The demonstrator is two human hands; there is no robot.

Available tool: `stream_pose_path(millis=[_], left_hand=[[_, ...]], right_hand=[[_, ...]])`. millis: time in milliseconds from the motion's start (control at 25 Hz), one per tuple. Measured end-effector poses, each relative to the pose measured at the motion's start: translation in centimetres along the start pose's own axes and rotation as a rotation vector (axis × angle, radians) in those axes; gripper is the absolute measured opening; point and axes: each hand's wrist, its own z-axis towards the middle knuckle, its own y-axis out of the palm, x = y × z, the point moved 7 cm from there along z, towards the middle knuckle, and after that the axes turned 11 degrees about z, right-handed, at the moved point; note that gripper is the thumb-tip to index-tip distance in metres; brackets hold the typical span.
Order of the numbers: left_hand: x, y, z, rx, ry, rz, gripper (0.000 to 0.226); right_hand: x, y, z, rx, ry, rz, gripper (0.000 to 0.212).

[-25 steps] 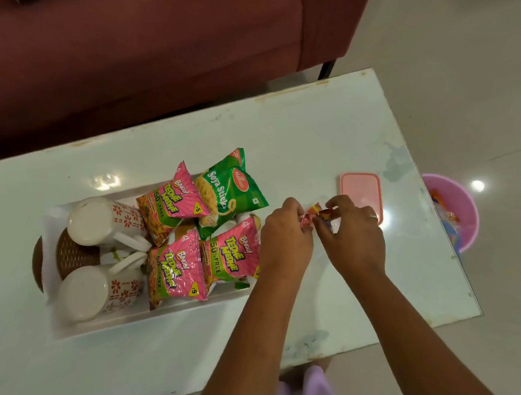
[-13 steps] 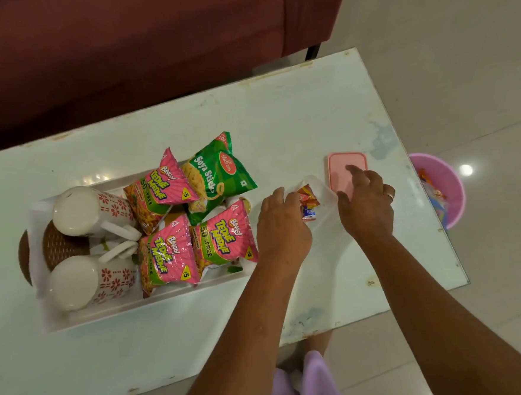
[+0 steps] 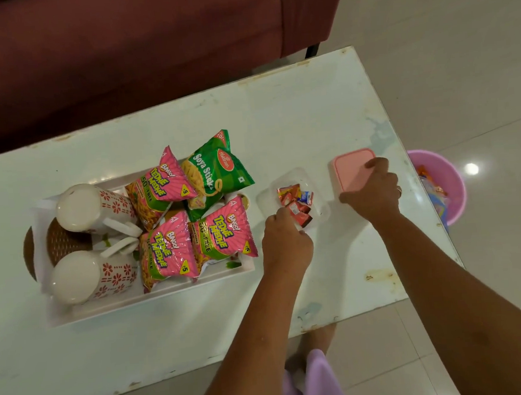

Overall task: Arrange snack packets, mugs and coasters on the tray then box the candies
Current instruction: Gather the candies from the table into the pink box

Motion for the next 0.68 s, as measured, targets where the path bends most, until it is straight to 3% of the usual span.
stream_pose_path(millis=[280,360,440,520,680], left_hand=[[-0.2,-0.1,0.6,0.051,-0.072,-0.390,0.063],[-0.5,0.3,1.0,0.002,-0.150,-0.526,0.057],[-0.8,0.3,1.3,0.002,-0.186,-0.609,0.050],[-0.9,0.1,1.6,0.023,-0.164,-0.563,0.047],[-1.2,-0.6,1.8,0.129,-0.120,-0.463,0.047]], right_hand=[[-3.0,-1.1,-7.5,0.160,-0.332,0.193,0.067],[-4.5,1.1,-9.2,0.095,-0.468,0.070,0.070],[-5.2,3.8,-10.3,0.066,-0.601,-0.256,0.063],[-4.5,5.2,-10.3,0.090,-0.610,-0.493,0.064],[-3.9,5.4,-10.2,0.069,-0.632,-0.437,0.055]])
